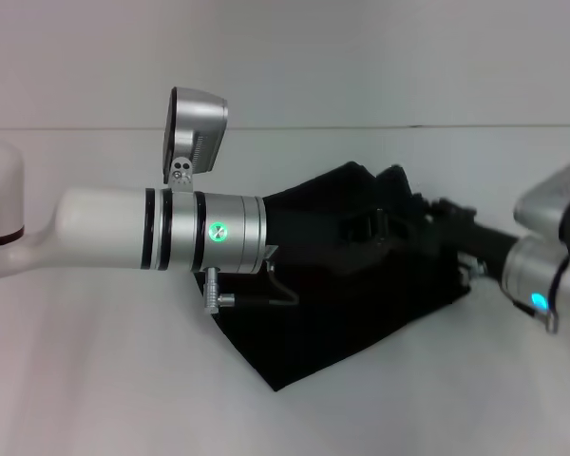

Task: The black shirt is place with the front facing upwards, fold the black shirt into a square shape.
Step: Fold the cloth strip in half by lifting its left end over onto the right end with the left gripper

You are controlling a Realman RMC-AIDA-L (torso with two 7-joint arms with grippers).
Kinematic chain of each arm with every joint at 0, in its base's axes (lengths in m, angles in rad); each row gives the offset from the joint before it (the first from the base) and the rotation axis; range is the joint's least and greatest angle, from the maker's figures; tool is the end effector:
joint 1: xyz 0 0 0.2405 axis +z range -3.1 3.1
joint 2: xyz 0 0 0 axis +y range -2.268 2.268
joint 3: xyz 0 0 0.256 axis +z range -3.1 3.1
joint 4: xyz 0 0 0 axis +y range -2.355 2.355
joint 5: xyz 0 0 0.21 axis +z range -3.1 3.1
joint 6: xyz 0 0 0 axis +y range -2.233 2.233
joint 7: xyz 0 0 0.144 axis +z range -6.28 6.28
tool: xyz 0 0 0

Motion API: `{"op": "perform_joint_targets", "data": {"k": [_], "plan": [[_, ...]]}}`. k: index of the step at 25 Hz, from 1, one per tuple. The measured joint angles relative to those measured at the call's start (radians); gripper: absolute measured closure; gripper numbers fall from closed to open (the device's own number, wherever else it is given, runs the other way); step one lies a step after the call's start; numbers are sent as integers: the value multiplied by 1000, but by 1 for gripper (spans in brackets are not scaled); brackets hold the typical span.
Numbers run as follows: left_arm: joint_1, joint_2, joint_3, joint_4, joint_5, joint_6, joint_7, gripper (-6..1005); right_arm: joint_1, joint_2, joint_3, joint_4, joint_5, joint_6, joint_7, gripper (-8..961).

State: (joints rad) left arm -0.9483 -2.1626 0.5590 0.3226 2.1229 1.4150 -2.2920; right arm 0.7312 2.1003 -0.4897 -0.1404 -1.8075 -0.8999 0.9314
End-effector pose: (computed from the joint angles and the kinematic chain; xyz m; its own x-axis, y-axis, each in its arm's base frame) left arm -0.1372 0.3699 -0.0897 0.2051 0.9461 0.2506 0.8383 -0.3020 0.4539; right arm 0.2736 0.3854 -0.0730 0.7691 -0.3530 -0.5328 -0.6153 -0.6346 -0.4677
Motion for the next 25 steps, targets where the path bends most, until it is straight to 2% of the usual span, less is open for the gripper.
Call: {"op": "perform_joint_targets", "data": {"k": [4, 15, 25], "plan": [[15, -1, 0, 4, -7, 0, 3, 995, 26, -4, -6, -9, 25, 12, 31, 73], [40, 0, -1, 31, -60, -11, 13, 995, -5, -8, -8, -24, 25, -1, 39, 78], [49, -1, 0, 32, -124, -26, 42, 994, 72, -3, -13, -20, 20, 23, 40, 83]]}}
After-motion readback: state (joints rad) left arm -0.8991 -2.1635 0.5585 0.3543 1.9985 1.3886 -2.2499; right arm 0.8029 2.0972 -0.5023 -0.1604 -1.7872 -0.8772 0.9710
